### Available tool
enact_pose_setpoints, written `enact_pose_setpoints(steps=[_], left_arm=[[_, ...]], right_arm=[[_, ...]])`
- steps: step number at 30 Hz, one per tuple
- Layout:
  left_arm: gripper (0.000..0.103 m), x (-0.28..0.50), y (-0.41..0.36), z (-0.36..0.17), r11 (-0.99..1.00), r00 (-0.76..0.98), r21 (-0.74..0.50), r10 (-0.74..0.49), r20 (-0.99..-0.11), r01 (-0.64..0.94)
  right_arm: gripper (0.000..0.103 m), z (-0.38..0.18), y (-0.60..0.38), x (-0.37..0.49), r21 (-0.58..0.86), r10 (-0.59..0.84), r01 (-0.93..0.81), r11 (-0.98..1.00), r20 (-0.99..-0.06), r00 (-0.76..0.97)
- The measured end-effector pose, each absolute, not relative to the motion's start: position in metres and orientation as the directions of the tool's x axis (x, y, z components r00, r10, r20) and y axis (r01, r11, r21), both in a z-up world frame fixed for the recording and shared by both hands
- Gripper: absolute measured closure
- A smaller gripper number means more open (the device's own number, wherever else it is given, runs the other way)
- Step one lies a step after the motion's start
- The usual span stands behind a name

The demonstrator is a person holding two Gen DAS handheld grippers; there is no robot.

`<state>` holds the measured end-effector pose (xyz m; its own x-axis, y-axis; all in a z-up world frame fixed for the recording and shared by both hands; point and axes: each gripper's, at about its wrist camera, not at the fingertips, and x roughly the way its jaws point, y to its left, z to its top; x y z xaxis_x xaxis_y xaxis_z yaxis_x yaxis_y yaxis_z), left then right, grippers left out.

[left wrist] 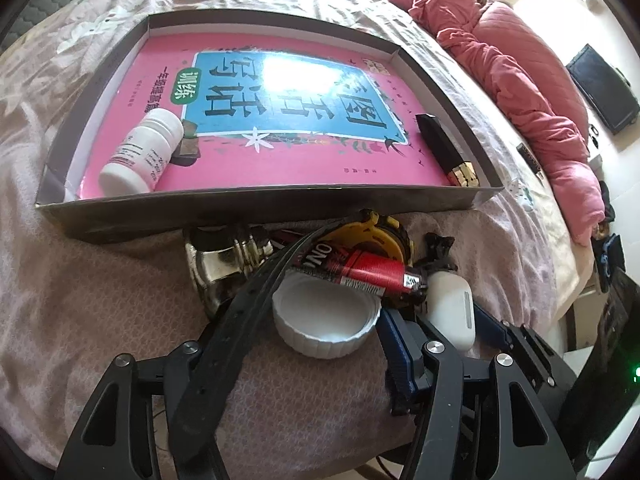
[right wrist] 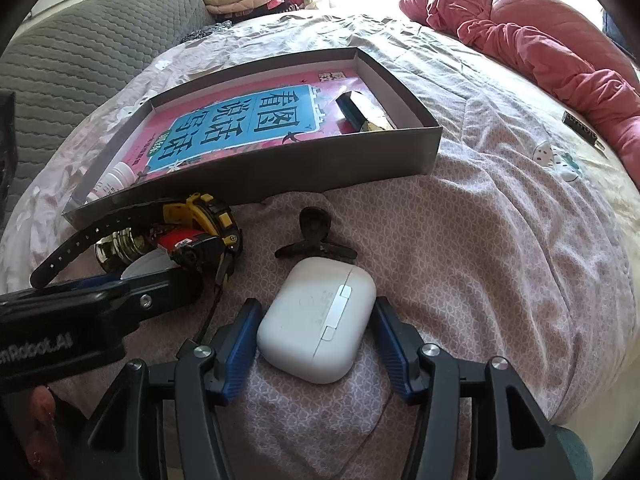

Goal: Organize rigid objects
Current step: 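Move the left tool to the white bottle cap while the right tool approaches the white earbud case, then close the left tool on the bottle cap while the right tool closes on the earbud case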

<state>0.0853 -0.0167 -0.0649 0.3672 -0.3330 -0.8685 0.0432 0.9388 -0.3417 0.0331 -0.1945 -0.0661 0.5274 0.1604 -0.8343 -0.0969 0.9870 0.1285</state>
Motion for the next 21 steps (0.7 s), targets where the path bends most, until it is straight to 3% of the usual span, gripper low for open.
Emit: enact_pose_setpoints(steps=[6, 11, 21], left_arm=[[0.040, 0.083, -0.019, -0.067, 0.941, 0.391, -0.336, -0.325, -0.861, 0.042], [0.052, 0.079, -0.018, -0.065, 0.944, 0.404, -0.327, -0.316, -0.859, 0.043], [0.052, 0.067, -0.011, -0.054, 0.941, 0.427, -0.337, -0.321, -0.845, 0.041]], right_arm=[[0.054, -0.064, -0.202, 0.033, 0.168, 0.186, -0.083, 0.982, -0.823, 0.536], [0.058, -0.060, -0.209, 0.031, 0.194, 0.204, -0.076, 0.978, -0.815, 0.543], [0.060, -0.051, -0.219, 0.025, 0.216, 0.213, -0.063, 0.974, -0.795, 0.568]])
